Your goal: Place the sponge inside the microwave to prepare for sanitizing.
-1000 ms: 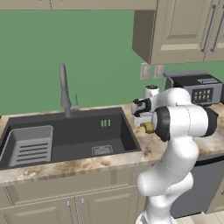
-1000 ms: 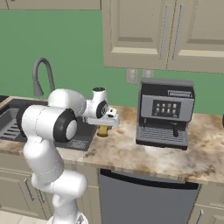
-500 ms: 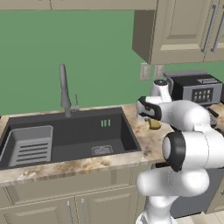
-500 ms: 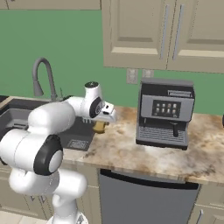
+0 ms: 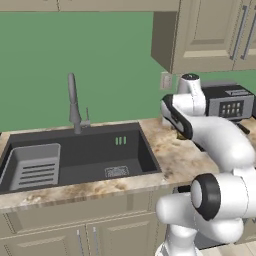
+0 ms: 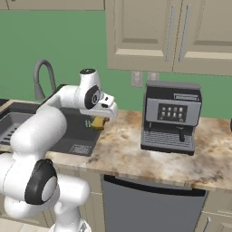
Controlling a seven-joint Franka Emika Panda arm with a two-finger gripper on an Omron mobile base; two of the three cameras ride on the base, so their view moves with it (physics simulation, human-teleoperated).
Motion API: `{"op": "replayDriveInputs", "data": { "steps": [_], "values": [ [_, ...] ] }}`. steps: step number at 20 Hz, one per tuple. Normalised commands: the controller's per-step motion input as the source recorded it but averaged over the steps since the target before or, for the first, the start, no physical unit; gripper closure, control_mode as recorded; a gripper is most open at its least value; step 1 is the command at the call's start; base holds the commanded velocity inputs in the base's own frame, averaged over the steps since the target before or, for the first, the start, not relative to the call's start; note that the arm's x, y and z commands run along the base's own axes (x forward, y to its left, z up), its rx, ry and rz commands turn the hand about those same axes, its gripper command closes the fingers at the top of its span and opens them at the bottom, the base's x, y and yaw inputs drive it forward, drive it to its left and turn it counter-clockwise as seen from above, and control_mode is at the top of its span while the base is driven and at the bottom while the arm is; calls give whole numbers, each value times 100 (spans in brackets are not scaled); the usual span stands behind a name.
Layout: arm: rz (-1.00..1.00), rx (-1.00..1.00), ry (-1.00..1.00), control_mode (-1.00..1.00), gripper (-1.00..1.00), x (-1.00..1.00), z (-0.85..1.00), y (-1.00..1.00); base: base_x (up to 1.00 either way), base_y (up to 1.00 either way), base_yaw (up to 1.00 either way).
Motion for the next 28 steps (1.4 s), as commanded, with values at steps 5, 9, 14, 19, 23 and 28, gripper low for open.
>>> {"op": "replayDriveInputs", "data": {
  "steps": [5, 9, 14, 19, 23, 28],
  "values": [
    [-1, 0, 12, -100, 100, -34, 67, 0, 0, 0, 0],
    [-2, 0, 15, -100, 100, -50, 44, 2, 0, 0, 0],
    [-1, 0, 10, -100, 100, -56, 37, 0, 0, 0, 0],
    [-3, 0, 0, -100, 100, -39, -3, 0, 0, 0, 0],
    [-3, 0, 0, -100, 100, -51, -4, 0, 0, 0, 0],
    [-4, 0, 4, -100, 100, -30, 0, 9, 0, 0, 0]
  ]
}}
